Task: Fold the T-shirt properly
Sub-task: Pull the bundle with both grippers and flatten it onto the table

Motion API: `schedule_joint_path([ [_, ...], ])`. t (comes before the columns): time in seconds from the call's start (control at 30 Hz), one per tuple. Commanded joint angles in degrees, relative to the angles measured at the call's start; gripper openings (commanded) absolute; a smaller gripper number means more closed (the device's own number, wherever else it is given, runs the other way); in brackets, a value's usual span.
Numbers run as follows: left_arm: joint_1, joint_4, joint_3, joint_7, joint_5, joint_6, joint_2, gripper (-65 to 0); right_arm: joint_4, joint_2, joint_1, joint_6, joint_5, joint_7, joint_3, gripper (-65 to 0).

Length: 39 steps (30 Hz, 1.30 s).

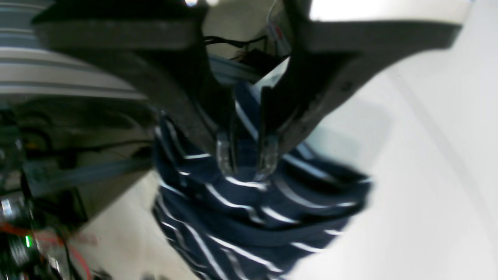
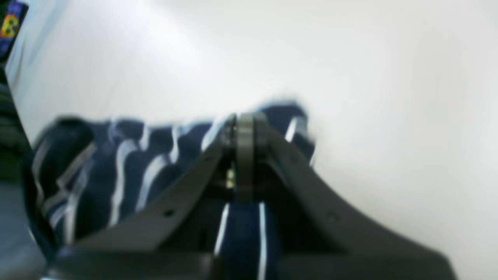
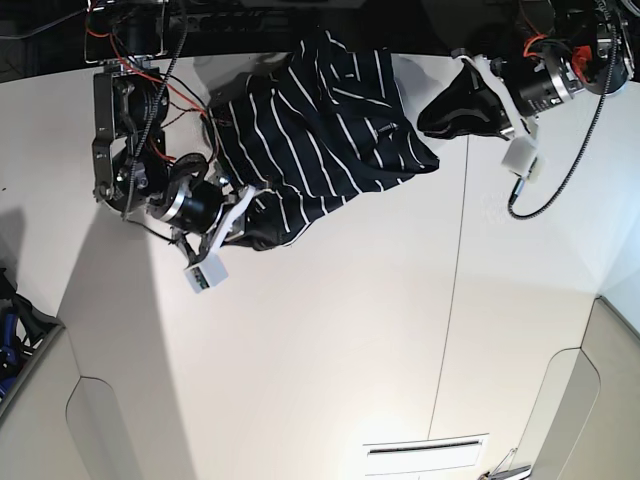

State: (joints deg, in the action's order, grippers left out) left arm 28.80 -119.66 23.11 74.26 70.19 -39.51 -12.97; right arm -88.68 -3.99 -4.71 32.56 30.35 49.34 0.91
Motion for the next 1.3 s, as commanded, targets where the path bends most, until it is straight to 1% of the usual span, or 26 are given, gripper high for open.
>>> schedule_joint_path([
  [0.0, 0.09, -1.03, -1.79, -0.72, 0.68, -0.49, -0.37, -55.6, -1.97, -0.11, -1.03, 0.26, 1.18, -0.31, 0.11, -65.0],
  [0.1, -0.07, -0.72, -8.0, -1.81, -5.09, -0.49, -0.37, -55.5, -4.37, -0.09, -1.16, 0.28, 1.84, 0.9, 0.09, -65.0],
  [0.2, -0.24, 1.79, -12.09, -6.99, -12.11, -0.49, -0.39, -55.5, -4.74, 0.02, -1.29, 0.28, 2.16, 1.03, 0.09, -65.0],
  [0.27, -0.22, 4.85, -13.4, -10.67, -14.49, -0.49, -0.39, -55.5, -4.74, 0.04, -1.29, 0.31, 2.01, 0.81, 0.09, -65.0],
  [0.33, -0.39, 8.17, -14.19, -11.69, -14.99, -0.49, -0.39, -55.5, -4.74, 0.04, -1.29, 0.31, 2.01, 0.59, 0.09, -65.0],
  [0.57, -2.75, 16.33, -15.78, -11.28, -14.99, -0.49, -0.37, -55.5, -4.42, 0.02, -1.27, 0.31, 1.99, 0.07, 0.09, -65.0],
  [0.67, -4.52, 19.04, -16.04, -11.32, -15.23, -0.49, -0.37, -55.5, -4.39, 0.04, -1.29, 0.31, 0.66, -0.59, 0.09, -65.0],
  [0.83, -8.68, 23.91, -16.04, -11.5, -19.06, -0.49, -0.37, -55.5, -4.37, 0.02, -1.29, 0.28, -1.49, -1.79, 0.09, -65.0],
  [1.0, -13.22, 27.87, -16.04, -11.52, -19.52, -0.49, -0.37, -55.5, -4.37, 0.02, -1.29, 0.28, -1.75, -1.77, 0.09, -65.0],
  [1.1, -16.0, 29.97, -16.04, -12.07, -19.82, -0.49, -0.35, -55.5, -4.35, 0.02, -1.29, 0.24, -3.56, -1.77, 0.09, -65.0],
  [1.27, -21.53, 33.75, -16.04, -16.35, -25.57, -0.49, -0.37, -55.5, -4.35, 0.0, -1.27, 0.24, -4.66, -1.77, 0.11, -65.0],
])
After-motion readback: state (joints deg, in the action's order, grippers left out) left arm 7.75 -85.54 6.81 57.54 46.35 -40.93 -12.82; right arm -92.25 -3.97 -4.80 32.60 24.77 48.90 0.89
